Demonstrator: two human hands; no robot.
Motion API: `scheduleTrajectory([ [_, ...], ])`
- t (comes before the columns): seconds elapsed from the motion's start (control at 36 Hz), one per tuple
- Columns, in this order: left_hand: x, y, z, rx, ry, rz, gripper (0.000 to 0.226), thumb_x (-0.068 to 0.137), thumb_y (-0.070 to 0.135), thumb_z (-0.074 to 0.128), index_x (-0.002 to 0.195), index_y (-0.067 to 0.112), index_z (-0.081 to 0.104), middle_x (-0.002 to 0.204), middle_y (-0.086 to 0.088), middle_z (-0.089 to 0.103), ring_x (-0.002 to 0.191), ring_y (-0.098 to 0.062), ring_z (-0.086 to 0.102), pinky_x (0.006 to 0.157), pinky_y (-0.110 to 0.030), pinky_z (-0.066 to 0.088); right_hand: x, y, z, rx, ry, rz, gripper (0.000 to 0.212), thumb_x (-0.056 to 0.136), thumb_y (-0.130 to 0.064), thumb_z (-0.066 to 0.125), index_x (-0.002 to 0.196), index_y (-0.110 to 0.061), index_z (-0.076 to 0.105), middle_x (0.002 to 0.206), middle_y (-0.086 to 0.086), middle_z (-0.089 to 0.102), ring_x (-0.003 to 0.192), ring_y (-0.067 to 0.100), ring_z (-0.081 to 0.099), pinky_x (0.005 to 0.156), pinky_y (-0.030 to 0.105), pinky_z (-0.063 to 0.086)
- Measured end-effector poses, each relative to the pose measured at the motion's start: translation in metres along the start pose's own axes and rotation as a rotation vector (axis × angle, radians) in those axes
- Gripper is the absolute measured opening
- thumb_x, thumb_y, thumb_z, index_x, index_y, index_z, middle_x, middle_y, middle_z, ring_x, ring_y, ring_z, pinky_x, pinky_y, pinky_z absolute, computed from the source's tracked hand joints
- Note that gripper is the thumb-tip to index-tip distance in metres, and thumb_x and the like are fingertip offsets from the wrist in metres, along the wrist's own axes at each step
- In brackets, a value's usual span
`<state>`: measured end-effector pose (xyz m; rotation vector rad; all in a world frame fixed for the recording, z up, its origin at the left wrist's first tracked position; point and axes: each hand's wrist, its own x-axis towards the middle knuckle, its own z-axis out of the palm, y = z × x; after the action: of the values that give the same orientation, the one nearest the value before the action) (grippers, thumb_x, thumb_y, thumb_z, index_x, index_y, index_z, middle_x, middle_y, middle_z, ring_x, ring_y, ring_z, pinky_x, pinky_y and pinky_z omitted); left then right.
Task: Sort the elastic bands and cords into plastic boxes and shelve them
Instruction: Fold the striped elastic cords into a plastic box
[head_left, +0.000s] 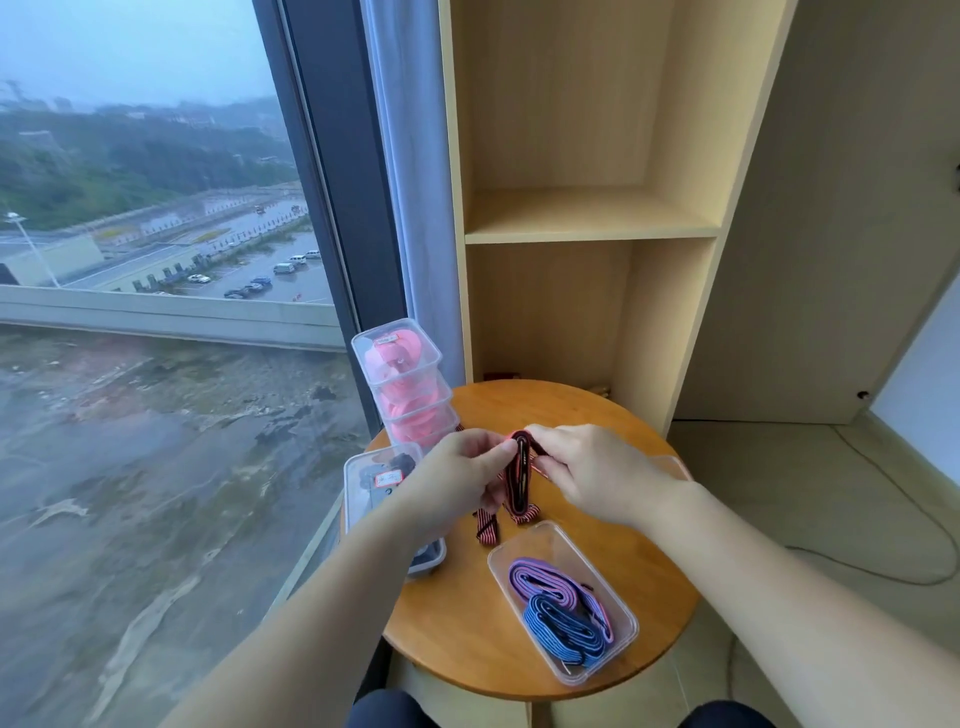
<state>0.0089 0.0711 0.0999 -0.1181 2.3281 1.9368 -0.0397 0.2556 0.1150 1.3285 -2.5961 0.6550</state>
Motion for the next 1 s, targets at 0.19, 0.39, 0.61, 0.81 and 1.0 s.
scheduleTrajectory([
  [0.19,0.001,0.009,0.002,-0.367,0.129,0.010,0.020,0.102,0.019,0.048,0.101,0.002,0.057,0.068,-0.009,0.066,0.051,-0.013,0.060,0.050,-0.023,0.052,-0.003,-0.004,0.008,0.083,-0.115,0.058,0.034,0.097,-0.014,0.051,0.130,-0.009,0.052,0.112,0.009,0.066,0.101,0.029,0.060,0.083,0.047,0.049],
  [0.39,-0.004,0.015,0.003,-0.544,0.122,-0.007,0.022,0.104,0.013,0.042,0.119,-0.001,0.049,0.079,-0.018,0.064,0.053,-0.018,0.062,0.051,-0.026,0.056,0.000,-0.006,0.013,-0.012,-0.020,0.039,0.042,0.098,-0.036,0.055,0.132,-0.014,0.049,0.108,0.003,0.065,0.094,0.022,0.059,0.077,0.040,0.049],
  [0.61,-0.002,0.009,-0.011,-0.022,0.235,0.058,0.015,0.096,0.034,0.059,0.090,0.021,0.065,0.077,0.003,0.068,0.066,-0.010,0.060,0.061,-0.024,0.048,-0.004,0.007,0.009,-0.217,-0.005,-0.063,0.039,0.102,-0.031,0.047,0.135,-0.012,0.051,0.116,0.005,0.064,0.100,0.026,0.062,0.079,0.042,0.050],
  [0.81,-0.005,0.007,-0.021,0.181,0.076,0.087,0.010,0.091,0.025,0.068,0.086,0.016,0.068,0.053,0.017,0.059,0.047,0.004,0.050,0.051,-0.013,0.038,0.003,0.014,-0.002,-0.160,0.003,-0.014,0.034,0.102,-0.024,0.048,0.131,-0.009,0.053,0.110,0.008,0.068,0.096,0.029,0.062,0.079,0.044,0.050],
  [1.0,-0.006,0.012,-0.017,0.222,-0.013,0.025,0.016,0.093,0.033,0.064,0.100,0.022,0.074,0.065,0.014,0.069,0.049,0.005,0.054,0.047,-0.007,0.037,0.007,0.010,-0.002,-0.179,-0.074,-0.030,0.032,0.103,-0.027,0.045,0.132,-0.014,0.050,0.112,0.004,0.067,0.099,0.024,0.062,0.079,0.040,0.051],
])
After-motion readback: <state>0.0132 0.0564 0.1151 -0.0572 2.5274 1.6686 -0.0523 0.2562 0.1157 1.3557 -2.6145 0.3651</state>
